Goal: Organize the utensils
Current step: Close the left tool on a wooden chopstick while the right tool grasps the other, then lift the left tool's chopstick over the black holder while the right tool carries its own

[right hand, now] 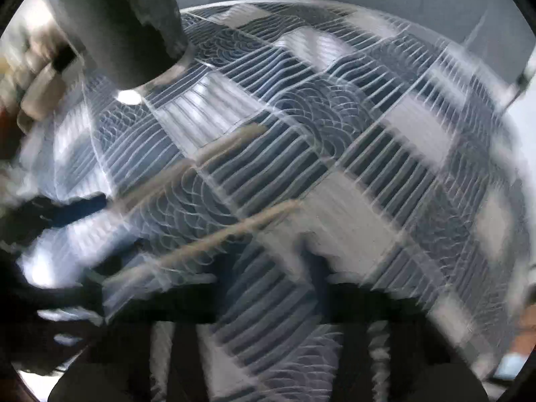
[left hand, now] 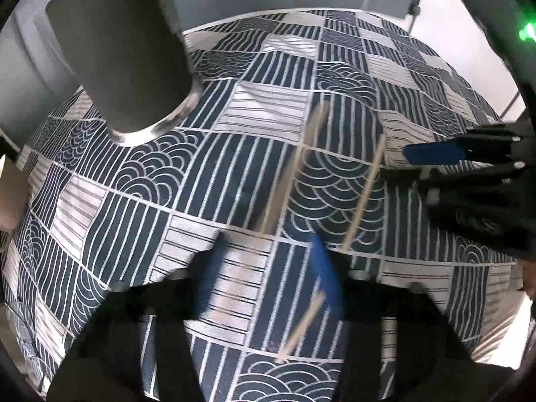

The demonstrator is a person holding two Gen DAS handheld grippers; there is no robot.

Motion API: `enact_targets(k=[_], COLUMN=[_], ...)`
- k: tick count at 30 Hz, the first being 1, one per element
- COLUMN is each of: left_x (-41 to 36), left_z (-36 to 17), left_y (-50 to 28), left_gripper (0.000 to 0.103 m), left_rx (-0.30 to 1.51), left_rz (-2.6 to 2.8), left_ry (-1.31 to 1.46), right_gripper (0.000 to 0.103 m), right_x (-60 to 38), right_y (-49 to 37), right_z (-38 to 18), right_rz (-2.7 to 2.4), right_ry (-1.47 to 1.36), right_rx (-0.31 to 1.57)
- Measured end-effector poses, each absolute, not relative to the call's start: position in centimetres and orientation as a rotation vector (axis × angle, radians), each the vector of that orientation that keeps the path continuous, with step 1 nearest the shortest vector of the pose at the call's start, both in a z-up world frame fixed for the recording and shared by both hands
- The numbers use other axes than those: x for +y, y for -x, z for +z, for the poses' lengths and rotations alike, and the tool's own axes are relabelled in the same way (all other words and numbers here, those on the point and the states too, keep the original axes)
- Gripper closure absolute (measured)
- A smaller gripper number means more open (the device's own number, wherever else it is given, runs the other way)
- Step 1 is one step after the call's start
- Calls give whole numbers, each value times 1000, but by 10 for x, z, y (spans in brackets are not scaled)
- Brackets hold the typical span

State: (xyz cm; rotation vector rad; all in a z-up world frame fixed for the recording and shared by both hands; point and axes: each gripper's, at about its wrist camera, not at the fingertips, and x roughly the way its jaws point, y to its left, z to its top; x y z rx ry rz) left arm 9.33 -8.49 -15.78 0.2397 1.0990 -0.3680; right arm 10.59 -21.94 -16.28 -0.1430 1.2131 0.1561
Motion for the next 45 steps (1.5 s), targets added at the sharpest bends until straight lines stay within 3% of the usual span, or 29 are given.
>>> enact_targets(k=[3,11,14,16,28,30,32,33,34,45], left_x=[-76,-53,-49,-47,-42,-38,-37,-35,-35,-7], left_z=[-157,-156,-156,-156,-157,-157,-157,-157,-157,-141], left_y=[-98,-99,-97,-93,-82,-84,-84,-85,-85,-78], left_gripper=[96,98,98,98,98,98,98,98,98,98], left_rx=[1126,1200,1211,1207,1201,1211,1215,1220,1225,1241], left_rz=[-361,-354,-345,-344,-329,-334,-342,-347,-348,-347], left_ry=[-173,-47,-15,-36,-23,6,17,30,43,189], right_gripper=[92,89,77,58,43,52,70,88,97,99], right_x=[-225,-257,-252,-246,-197,-183,-179,-179,-180,-229], right_y=[-105,-112,-110,-111,-131,-126,-120,-119,-119,-115], right_z=[-163,-160,-157,-153,-163,-165,-163,-162,-162,-147], right_rz=[184,174,180,189,47,67,119,137,157,204], right_ry=[121,-157,-196,-221,-63,65,102,113,120,-15], right_rx=[1209,1272,1284,1277,1345,1304,1270,1268,1274,1314])
